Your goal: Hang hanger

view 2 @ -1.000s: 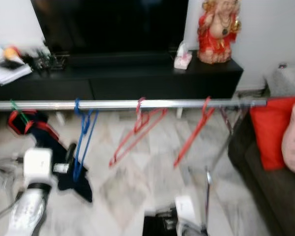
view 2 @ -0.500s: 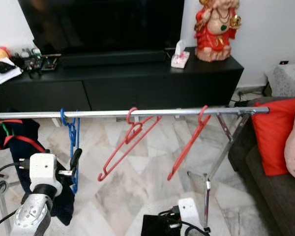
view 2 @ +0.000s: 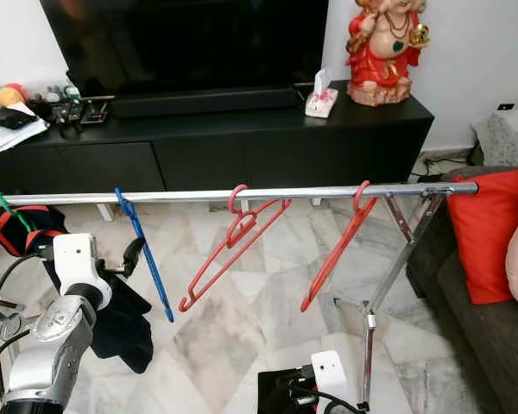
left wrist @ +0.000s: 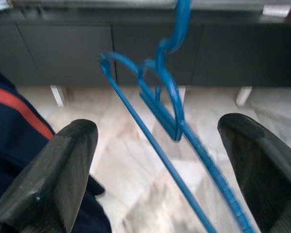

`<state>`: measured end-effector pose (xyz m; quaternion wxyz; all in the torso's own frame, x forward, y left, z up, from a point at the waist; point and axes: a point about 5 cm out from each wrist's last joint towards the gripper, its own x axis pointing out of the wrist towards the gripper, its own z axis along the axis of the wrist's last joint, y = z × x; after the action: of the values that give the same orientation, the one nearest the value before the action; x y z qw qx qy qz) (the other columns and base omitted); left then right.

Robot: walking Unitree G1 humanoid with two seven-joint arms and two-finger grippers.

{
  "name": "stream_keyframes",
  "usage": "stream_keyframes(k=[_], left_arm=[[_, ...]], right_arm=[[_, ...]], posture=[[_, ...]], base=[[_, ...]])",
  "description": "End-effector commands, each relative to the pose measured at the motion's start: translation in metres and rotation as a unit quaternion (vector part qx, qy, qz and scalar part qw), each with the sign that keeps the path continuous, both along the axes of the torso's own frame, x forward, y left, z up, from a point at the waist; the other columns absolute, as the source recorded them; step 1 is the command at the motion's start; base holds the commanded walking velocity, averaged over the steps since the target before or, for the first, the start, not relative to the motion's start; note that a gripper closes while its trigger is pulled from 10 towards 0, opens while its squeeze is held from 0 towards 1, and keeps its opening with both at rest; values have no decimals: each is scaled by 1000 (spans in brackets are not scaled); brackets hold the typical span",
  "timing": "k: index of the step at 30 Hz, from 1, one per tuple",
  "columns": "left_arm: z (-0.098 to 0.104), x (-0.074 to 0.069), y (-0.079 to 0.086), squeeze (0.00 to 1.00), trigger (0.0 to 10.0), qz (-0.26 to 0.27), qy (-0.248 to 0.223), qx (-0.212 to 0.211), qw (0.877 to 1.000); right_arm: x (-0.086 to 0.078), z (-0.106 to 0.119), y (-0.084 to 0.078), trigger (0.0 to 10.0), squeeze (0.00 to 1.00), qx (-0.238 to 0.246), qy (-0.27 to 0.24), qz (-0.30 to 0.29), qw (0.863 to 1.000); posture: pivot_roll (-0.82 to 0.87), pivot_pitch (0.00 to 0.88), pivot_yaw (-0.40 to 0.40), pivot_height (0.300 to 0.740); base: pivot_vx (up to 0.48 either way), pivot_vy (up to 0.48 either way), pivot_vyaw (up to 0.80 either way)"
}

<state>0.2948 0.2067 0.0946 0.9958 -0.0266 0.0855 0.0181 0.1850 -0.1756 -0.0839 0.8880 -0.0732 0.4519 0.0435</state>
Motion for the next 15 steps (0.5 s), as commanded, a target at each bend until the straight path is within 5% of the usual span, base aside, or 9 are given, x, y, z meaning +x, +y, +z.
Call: stream_keyframes(k=[1, 7, 15], left_arm=[[-1, 4, 5, 0, 10000, -1, 16, -8, 1000], [5, 23, 8, 0, 10000, 23, 21, -26, 999], [4, 35, 9, 0, 10000, -7, 43, -73, 996]], right_arm=[[3, 1, 3, 10000, 0, 2, -6, 3, 1000], [4, 2, 4, 10000, 0, 4, -7, 4, 1000], [6, 3, 4, 10000, 0, 6, -10, 4, 1000]], posture=[[-145, 0, 49, 740], [-143, 0, 49, 740], [-147, 0, 50, 740]], base=[[0, 0, 0], [0, 0, 0], [0, 0, 0]])
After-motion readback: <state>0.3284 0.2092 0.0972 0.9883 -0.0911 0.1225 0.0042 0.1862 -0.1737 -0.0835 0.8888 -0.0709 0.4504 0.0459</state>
